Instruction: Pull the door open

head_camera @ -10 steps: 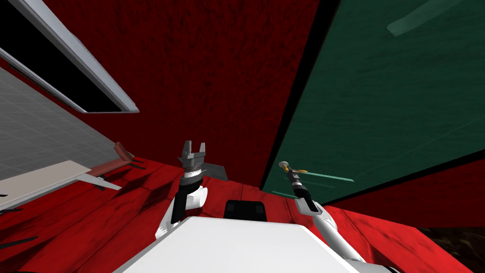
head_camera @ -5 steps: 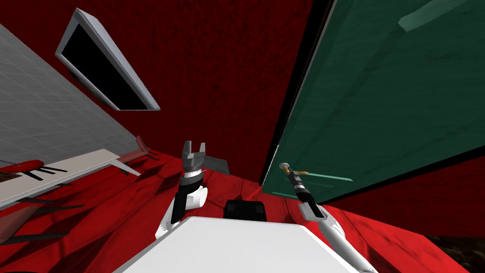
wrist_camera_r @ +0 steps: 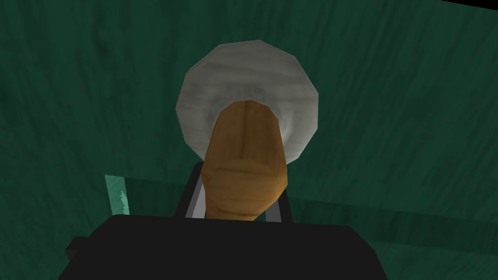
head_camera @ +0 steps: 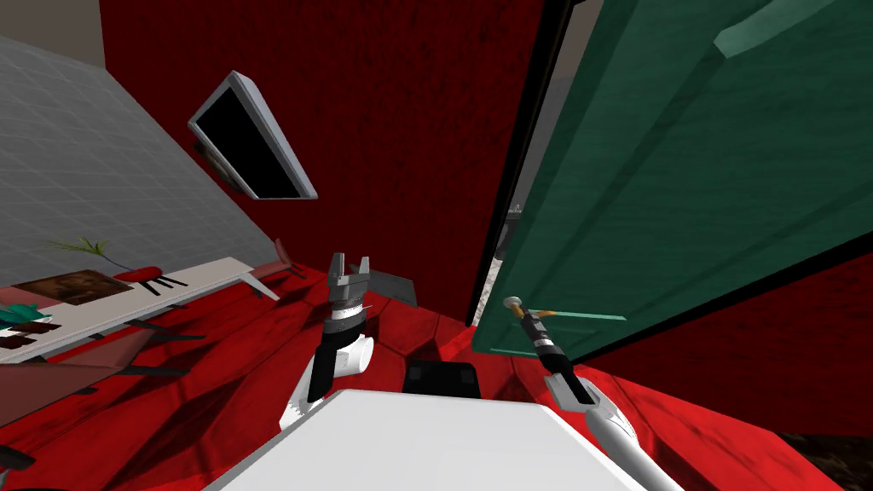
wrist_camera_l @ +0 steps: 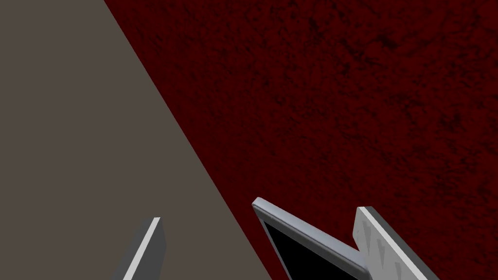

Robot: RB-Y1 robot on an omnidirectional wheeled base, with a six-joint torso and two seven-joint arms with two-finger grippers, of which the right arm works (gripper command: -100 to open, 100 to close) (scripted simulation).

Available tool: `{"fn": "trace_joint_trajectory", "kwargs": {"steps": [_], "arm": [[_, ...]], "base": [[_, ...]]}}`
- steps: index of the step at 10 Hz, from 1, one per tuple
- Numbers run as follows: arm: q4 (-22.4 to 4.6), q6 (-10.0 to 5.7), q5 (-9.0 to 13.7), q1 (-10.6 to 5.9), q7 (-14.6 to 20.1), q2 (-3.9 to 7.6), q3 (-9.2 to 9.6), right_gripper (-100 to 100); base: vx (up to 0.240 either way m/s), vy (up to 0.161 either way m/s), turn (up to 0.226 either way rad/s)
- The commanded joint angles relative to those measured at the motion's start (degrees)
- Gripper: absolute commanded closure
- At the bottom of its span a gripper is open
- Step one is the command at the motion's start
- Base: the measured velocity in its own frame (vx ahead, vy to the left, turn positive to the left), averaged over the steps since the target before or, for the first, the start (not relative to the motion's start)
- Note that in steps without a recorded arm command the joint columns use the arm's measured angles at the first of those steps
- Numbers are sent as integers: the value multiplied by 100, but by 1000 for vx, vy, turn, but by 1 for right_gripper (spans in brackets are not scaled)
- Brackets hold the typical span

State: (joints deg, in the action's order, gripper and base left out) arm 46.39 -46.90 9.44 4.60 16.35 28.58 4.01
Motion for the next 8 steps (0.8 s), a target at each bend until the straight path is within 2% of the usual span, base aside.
{"fn": "trace_joint_trajectory", "kwargs": {"steps": [1,3,6,8], "arm": [[-2,-167,-8,104,87,98,72,100],[-5,-308,-14,192,161,180,132,100],[-10,-668,-31,418,350,392,288,100],[-12,-856,-40,535,448,502,368,100]], "base": [[-152,-41,151],[-218,-77,147],[-201,-83,154],[-246,-96,162]]}}
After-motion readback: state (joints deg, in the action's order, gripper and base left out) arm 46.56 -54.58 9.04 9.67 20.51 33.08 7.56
